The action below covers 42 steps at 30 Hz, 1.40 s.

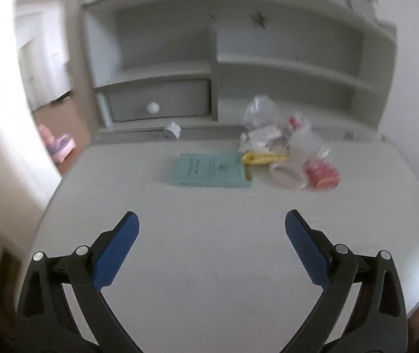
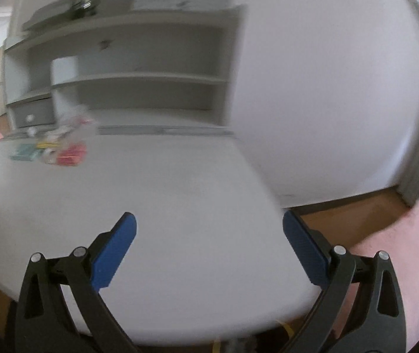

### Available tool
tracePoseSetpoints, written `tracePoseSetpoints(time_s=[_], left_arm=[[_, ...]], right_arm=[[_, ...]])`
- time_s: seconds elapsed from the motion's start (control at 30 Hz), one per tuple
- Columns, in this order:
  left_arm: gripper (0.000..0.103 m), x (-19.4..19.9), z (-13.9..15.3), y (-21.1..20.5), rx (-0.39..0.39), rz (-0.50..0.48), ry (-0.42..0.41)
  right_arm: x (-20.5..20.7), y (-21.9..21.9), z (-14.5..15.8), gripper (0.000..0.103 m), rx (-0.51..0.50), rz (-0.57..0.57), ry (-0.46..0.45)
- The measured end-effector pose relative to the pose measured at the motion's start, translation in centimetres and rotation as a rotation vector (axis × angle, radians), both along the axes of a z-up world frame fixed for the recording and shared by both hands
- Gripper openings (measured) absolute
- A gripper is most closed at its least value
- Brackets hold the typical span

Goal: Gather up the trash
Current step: 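Move both tools back over the desk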

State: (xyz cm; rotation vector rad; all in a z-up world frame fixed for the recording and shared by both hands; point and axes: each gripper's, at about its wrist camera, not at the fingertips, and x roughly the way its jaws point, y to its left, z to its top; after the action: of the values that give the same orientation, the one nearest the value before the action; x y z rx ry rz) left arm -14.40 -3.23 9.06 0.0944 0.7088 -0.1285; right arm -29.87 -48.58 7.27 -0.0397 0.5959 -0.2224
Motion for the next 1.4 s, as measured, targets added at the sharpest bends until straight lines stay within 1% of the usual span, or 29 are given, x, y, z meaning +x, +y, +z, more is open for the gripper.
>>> tracePoseSetpoints(time_s=[0.07, 0.1, 0.2, 0.27, 0.33, 0.4, 0.53, 0.63, 0.67, 0.77, 0.9, 1.0, 1.07, 1.1, 1.17, 1.23, 1.27, 1.3, 1.33, 1.37, 1.4], left_arm=[[0.096, 2.1, 0.3, 1.0, 0.018, -0.105, -0.013], [0.096, 3.6, 0.4, 1.3, 0.039, -0.149, -0.002], [0.096, 7.4, -0.9, 1.9, 0.126, -0.289, 0.057], [0.096, 9.7, -2.0, 2.3, 0.192, -0.377, 0.072], [0.096, 10.9, -3.1, 2.7, 0.237, -0.460, 0.089], [0.096, 12.2, -3.6, 2.7, 0.255, -0.550, 0.102], [0.096, 14.2, -4.7, 2.1, 0.237, -0.691, 0.150], [0.097, 15.0, -5.9, 0.9, 0.265, -0.770, 0.166], [0.096, 15.2, -5.9, 0.7, 0.249, -0.791, 0.159], [0.096, 16.1, -6.0, 0.0, 0.243, -0.830, 0.175], [0.096, 16.3, -6.1, -0.7, 0.226, -0.886, 0.200], [0.097, 15.7, -6.2, -1.3, 0.233, -0.923, 0.193], [0.097, 15.6, -6.4, -1.6, 0.214, -0.933, 0.222], [0.097, 15.5, -6.4, -2.0, 0.209, -0.931, 0.232], [0.097, 15.9, -6.5, -2.2, 0.204, -0.904, 0.247], [0.096, 17.0, -6.5, -1.9, 0.188, -0.831, 0.265], [0.096, 17.5, -6.7, -1.9, 0.161, -0.814, 0.294], [0.096, 17.5, -6.7, -2.0, 0.159, -0.809, 0.287], [0.096, 17.4, -6.7, -2.2, 0.163, -0.823, 0.285], [0.093, 17.1, -6.7, -2.4, 0.168, -0.837, 0.285], [0.091, 17.0, -6.6, -2.5, 0.167, -0.847, 0.284]], right_arm=[[3.3, 2.6, 0.0, 0.096, 0.047, 0.067, 0.044], [4.7, 3.5, 0.0, 0.096, 0.056, 0.087, 0.063], [9.2, 6.9, -0.6, 0.096, 0.061, 0.136, 0.115], [11.6, 8.4, -0.9, 0.096, 0.063, 0.152, 0.141], [13.7, 10.0, -1.1, 0.096, 0.068, 0.172, 0.175], [15.9, 11.9, -1.7, 0.096, 0.069, 0.211, 0.208], [19.1, 14.6, -3.0, 0.096, 0.027, 0.235, 0.248], [20.8, 15.3, -3.9, 0.096, 0.038, 0.245, 0.280], [21.2, 15.4, -4.1, 0.095, 0.046, 0.245, 0.290], [22.1, 15.6, -4.6, 0.089, 0.050, 0.248, 0.312], [22.6, 15.9, -4.5, 0.088, 0.028, 0.242, 0.305], [22.7, 15.7, -4.6, 0.085, 0.033, 0.253, 0.305], [22.6, 15.3, -4.6, 0.076, 0.048, 0.269, 0.303], [22.6, 14.9, -4.6, 0.074, 0.066, 0.278, 0.304], [22.7, 14.1, -4.6, 0.064, 0.111, 0.290, 0.306], [22.7, 13.4, -4.7, 0.063, 0.133, 0.289, 0.305], [22.7, 13.2, -4.6, 0.063, 0.132, 0.286, 0.304], [22.8, 13.1, -4.6, 0.063, 0.133, 0.289, 0.304], [22.9, 13.1, -4.6, 0.065, 0.129, 0.297, 0.305], [23.0, 13.2, -4.6, 0.071, 0.126, 0.307, 0.308], [23.1, 13.3, -4.7, 0.075, 0.125, 0.315, 0.312]])
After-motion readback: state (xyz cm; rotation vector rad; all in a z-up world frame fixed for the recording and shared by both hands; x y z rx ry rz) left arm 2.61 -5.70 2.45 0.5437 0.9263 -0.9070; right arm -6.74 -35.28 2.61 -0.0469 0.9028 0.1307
